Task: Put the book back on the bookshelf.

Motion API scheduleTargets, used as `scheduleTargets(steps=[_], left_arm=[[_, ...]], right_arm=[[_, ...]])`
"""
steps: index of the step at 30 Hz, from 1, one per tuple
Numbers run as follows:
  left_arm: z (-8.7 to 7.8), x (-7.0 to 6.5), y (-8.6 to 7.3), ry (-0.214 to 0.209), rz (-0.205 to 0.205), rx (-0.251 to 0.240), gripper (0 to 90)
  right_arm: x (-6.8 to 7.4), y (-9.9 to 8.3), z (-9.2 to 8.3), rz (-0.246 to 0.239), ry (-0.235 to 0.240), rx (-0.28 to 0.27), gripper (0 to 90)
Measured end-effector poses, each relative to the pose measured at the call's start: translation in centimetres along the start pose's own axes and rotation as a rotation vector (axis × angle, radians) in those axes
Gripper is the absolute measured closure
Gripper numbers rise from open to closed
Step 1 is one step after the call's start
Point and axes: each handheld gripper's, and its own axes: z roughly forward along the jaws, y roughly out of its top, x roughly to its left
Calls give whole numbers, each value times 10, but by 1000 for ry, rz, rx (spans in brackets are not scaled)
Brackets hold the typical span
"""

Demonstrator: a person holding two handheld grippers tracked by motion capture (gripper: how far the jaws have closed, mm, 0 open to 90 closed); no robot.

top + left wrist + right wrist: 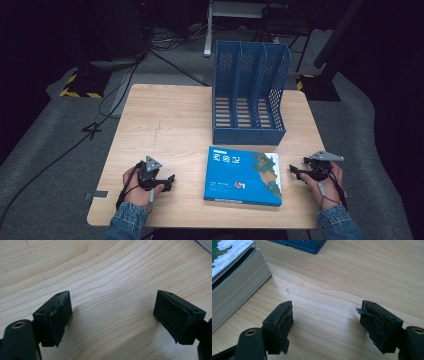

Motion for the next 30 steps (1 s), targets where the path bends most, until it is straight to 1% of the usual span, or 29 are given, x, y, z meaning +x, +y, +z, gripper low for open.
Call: scheduleTargets(steps=[2,3,4,5,6,9,10,11,12,13,14,15,16,17,18,19,20,21,22,23,25,26,27,28,30], left_arm=[[-1,0,0,-9,3,-6,182],[-2,1,0,-21,-14,-14,214],[-3,1,0,-36,-42,-17,238],[-3,1,0,-36,-42,-17,252],[-6,1,2,-66,-77,-24,257],[-10,0,7,-75,-69,-45,259],[-10,0,7,-75,-69,-45,259],[-13,-3,10,-83,-57,-45,262],[-14,-5,12,-100,-64,-36,272],[-14,-5,12,-100,-64,-36,301],[-16,-7,15,-120,-68,-30,301],[-17,-8,16,-130,-68,-38,329],[-20,-11,22,-158,-63,-53,333],[-22,-12,24,-166,-59,-59,334],[-24,-15,27,-180,-52,-77,334],[-25,-19,30,-198,-52,-84,341],[-25,-21,32,-213,-34,-84,363],[-25,-24,35,-222,-35,-84,384],[-25,-24,35,-222,-35,-84,388],[-25,-28,39,-232,-30,-79,388],[-25,-35,48,-253,-29,-88,386],[-25,-35,48,-253,-29,-88,380],[-24,-37,51,-260,-26,-89,380],[-24,-39,54,-264,-34,-88,379],[-22,-43,60,-276,-39,-71,411]], right_arm=[[0,0,0,-1,0,0,270],[0,0,0,1,0,1,270],[0,0,0,0,0,0,270],[0,0,0,0,0,0,270],[0,0,0,0,0,0,270],[0,0,0,-1,1,2,270],[0,0,0,-1,1,2,270],[0,-1,-1,-3,3,1,270],[0,-1,-1,-4,3,1,270],[0,-1,-1,-4,3,1,270],[0,-1,-1,-4,3,1,270],[0,-1,-1,-3,4,1,271],[0,-1,-1,-2,4,1,271],[0,-1,-1,-3,4,1,270],[0,-1,-1,-3,5,1,271],[1,-1,-1,-1,3,2,271],[0,-1,-1,-2,2,1,271],[0,-1,-1,-2,2,1,271],[0,-1,-1,-2,2,1,271],[0,-1,-1,-2,2,1,271],[0,-1,-1,-2,1,1,271],[0,-1,-1,-2,1,1,271],[0,-1,-1,-2,1,1,271],[1,-1,-1,-2,1,1,271],[1,-1,-2,-1,0,1,270]])
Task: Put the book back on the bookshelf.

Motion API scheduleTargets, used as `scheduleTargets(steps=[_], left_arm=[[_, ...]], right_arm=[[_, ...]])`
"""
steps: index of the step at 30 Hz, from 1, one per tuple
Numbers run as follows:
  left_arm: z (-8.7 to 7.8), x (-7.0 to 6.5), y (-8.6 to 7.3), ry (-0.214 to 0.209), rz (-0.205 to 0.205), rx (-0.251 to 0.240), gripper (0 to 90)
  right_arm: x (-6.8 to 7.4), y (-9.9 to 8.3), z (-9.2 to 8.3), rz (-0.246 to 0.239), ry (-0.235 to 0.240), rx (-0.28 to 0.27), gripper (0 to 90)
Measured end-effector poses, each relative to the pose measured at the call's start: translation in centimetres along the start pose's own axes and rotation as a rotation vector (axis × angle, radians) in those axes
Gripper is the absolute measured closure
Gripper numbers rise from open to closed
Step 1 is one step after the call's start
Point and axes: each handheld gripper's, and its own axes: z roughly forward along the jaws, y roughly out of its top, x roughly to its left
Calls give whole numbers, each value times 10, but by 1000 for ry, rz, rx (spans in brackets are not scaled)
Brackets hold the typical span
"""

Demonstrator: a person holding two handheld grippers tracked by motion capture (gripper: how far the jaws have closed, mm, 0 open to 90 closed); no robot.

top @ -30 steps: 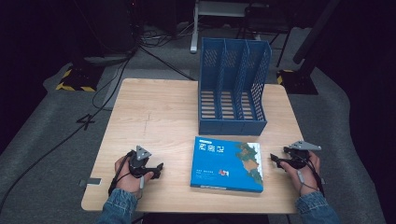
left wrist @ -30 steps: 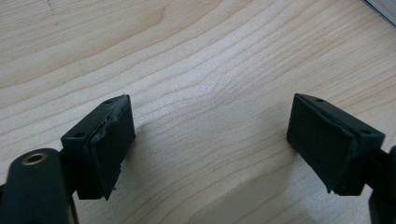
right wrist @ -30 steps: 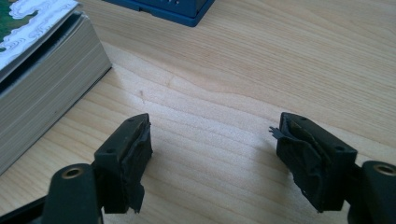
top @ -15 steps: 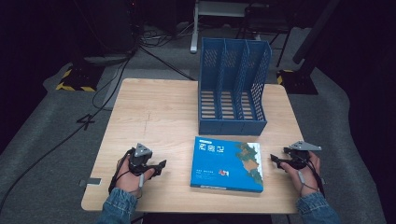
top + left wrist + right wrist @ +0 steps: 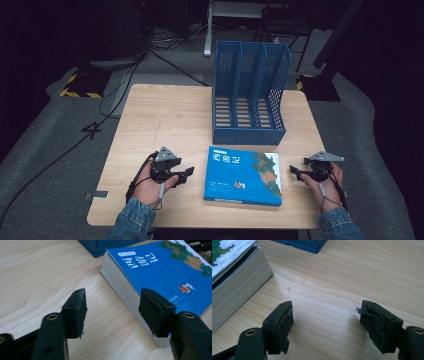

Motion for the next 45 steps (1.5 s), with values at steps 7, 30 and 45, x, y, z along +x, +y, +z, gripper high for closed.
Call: scheduleTargets(steps=[7,30,45], left_arm=[[29,-10,28,-31,21,-2,305],[90,-12,29,-125,4,156,273],[86,-10,25,-127,51,117,328]], right_arm=[[0,0,0,1,0,0,270],[4,-4,-5,-7,15,-1,272],[12,-5,-15,2,30,-3,349]])
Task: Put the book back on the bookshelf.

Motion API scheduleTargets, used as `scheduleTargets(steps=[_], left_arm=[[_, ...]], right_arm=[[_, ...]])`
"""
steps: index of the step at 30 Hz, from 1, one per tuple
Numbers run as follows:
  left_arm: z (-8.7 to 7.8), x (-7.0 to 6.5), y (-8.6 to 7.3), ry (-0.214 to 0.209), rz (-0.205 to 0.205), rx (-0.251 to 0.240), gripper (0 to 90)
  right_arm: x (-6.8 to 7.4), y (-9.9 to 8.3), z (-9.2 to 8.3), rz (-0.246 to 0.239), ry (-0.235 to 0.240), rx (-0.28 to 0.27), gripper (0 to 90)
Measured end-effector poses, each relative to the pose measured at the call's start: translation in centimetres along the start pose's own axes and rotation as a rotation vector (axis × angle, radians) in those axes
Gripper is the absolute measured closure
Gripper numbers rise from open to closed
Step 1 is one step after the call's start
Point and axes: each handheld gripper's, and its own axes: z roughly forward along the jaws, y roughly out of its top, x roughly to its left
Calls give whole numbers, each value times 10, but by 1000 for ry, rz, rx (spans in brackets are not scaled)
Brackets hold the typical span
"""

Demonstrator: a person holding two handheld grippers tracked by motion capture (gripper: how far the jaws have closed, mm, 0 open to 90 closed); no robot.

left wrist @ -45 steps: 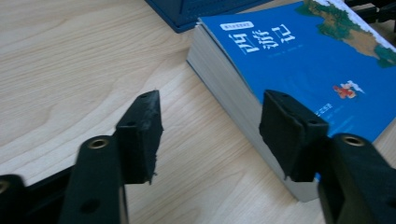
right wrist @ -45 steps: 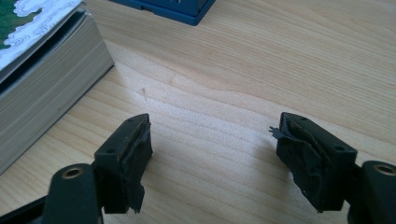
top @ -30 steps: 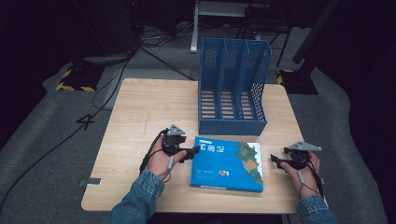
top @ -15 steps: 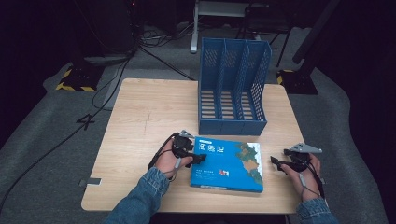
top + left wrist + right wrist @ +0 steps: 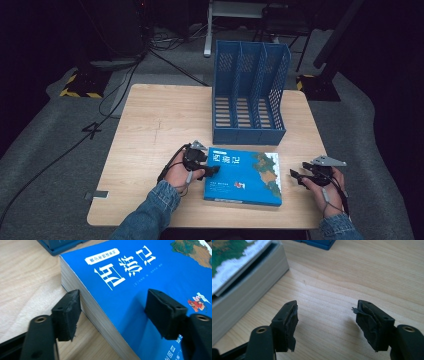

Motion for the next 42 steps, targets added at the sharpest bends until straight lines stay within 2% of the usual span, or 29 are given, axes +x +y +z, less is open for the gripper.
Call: scheduleTargets(steps=[4,8,12,16,20,23,24,28,30,32,34,42], left_arm=[[-6,1,1,-7,0,-34,427],[-11,-3,1,-25,24,-64,465],[-15,-10,-2,-68,60,-20,467],[-14,-16,-6,-72,87,24,475],[-13,-18,-7,-66,101,28,463],[-9,-15,-10,-87,84,26,432],[-9,-15,-10,-87,84,26,432],[-9,-15,-11,-89,64,20,439],[-10,-14,-11,-80,51,21,467],[-10,-14,-11,-78,47,19,484],[-10,-13,-12,-81,32,9,495],[-10,-12,-13,-78,-2,-4,518]], right_arm=[[5,6,-8,0,22,-36,351],[13,13,-15,-20,42,-64,351],[25,19,-20,-33,68,-83,351],[39,27,-26,-68,95,-113,352],[49,33,-29,-82,124,-120,351],[66,39,-30,-108,172,-119,342],[66,39,-30,-108,172,-119,342],[86,44,-26,-142,218,-107,316],[102,47,-21,-176,262,-80,297],[108,48,-20,-193,263,-74,292],[123,51,-18,-229,277,-67,282],[136,53,-14,-244,295,-43,266]])
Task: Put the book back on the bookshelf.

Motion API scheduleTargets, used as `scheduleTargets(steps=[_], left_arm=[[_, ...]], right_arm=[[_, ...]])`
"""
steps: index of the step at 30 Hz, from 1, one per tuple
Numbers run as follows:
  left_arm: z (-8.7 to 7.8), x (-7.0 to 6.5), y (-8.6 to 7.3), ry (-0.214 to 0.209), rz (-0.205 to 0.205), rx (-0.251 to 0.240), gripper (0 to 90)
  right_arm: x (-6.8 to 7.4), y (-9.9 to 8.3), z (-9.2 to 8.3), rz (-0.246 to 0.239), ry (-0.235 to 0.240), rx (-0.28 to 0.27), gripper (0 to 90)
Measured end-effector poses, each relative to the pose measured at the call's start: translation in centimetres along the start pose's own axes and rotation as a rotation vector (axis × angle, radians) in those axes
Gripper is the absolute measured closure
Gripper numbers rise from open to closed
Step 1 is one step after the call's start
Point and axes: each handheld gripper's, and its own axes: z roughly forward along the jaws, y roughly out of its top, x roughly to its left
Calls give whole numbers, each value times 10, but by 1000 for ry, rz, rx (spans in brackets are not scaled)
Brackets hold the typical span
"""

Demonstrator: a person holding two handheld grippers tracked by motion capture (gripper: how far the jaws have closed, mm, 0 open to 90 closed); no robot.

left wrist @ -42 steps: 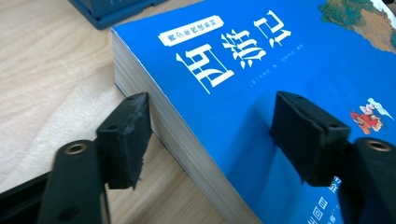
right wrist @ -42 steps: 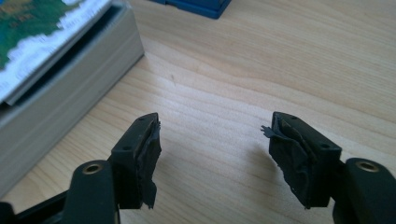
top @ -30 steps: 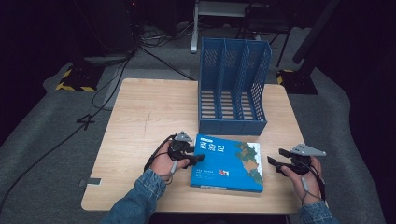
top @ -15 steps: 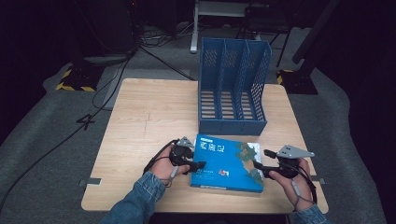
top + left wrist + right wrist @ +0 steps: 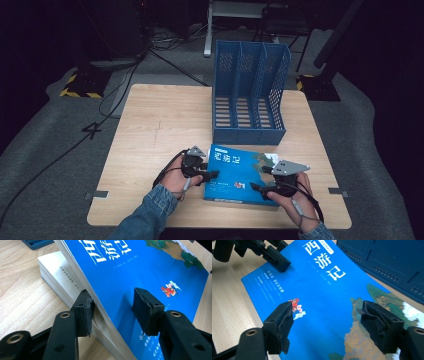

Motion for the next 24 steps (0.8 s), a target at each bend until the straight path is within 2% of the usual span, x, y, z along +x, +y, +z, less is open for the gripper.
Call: scheduleTargets(steps=[6,9,11,12,14,15,16,18,22,24], left_arm=[[0,0,1,9,-30,2,551],[-1,0,2,11,-42,4,571],[-2,0,3,5,-49,-7,609],[-2,0,3,5,-49,-7,629],[-5,1,3,-15,-74,-25,657],[-7,1,4,-34,-94,-34,739],[-8,1,4,-48,-105,-40,739],[-11,0,6,-72,-125,-49,804],[-14,-5,10,-68,-124,-42,811],[-16,-8,13,-70,-128,-33,814]], right_arm=[[10,1,13,-28,31,20,211],[18,1,21,-66,55,28,185],[23,1,28,-102,58,38,165],[23,1,28,-102,58,38,165],[24,0,31,-120,46,51,163],[25,-2,34,-119,38,70,163],[24,-3,36,-123,37,90,151],[26,-6,39,-80,45,72,149],[29,-5,40,-83,46,65,151],[34,-5,41,-101,71,65,156]])
